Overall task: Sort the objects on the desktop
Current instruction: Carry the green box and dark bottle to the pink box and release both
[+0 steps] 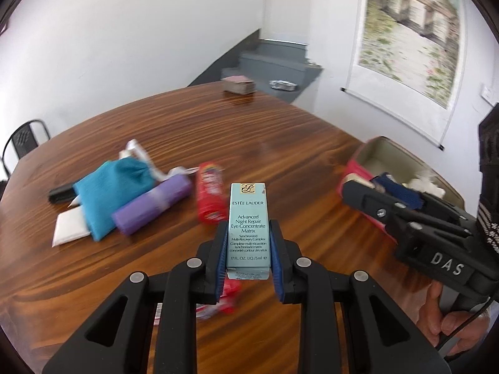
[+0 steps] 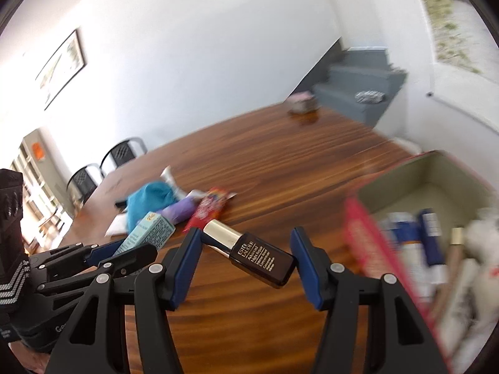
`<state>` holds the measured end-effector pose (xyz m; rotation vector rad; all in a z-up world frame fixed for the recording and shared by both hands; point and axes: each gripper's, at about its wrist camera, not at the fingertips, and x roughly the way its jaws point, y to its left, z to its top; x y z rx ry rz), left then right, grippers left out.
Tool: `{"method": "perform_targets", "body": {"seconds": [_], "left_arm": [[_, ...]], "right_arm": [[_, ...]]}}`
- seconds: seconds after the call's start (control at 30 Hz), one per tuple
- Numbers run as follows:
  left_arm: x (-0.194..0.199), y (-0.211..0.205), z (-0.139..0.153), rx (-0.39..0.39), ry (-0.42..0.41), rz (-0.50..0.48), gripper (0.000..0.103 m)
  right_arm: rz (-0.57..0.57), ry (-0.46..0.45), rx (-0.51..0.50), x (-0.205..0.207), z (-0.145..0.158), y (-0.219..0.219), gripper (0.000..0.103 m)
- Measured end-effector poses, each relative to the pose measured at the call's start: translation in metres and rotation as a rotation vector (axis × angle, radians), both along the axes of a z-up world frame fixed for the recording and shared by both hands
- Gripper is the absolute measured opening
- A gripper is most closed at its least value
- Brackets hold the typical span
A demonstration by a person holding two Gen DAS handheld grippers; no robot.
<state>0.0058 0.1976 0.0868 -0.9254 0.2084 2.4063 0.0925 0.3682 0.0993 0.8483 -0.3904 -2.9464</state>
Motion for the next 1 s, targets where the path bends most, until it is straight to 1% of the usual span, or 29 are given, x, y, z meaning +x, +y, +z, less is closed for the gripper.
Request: {"method": "perform_targets", "body": {"seconds": [0.23, 0.5, 0.7, 0.9, 1.0], "left_arm": [[0.017, 0.058, 0.010, 0.014, 0.012, -0.119, 0.026], [0.030, 0.118, 0.014, 0.042, -0.016, -0.239, 0.026], [0.035, 0.153, 0.011, 0.040, -0.034, -0.299, 0.026], [0.034, 0.181, 0.008, 0.031, -0.049, -0.342, 0.027], [0.035, 0.188, 0.006, 0.024, -0.075, -0.362, 0.027]], "right_arm": [[-0.162, 0.035, 0.015, 0.042, 0.017, 0.066, 0.063], [-0.312, 0.011, 0.003, 0.070, 0.015, 0.127, 0.063], [-0.366, -0.007, -0.011, 0.074, 0.011, 0.150, 0.063], [-0.380, -0.019, -0.015, 0.072, 0.010, 0.160, 0.063], [-0.384, -0.033, -0.023, 0.070, 0.008, 0.164, 0.064]]}}
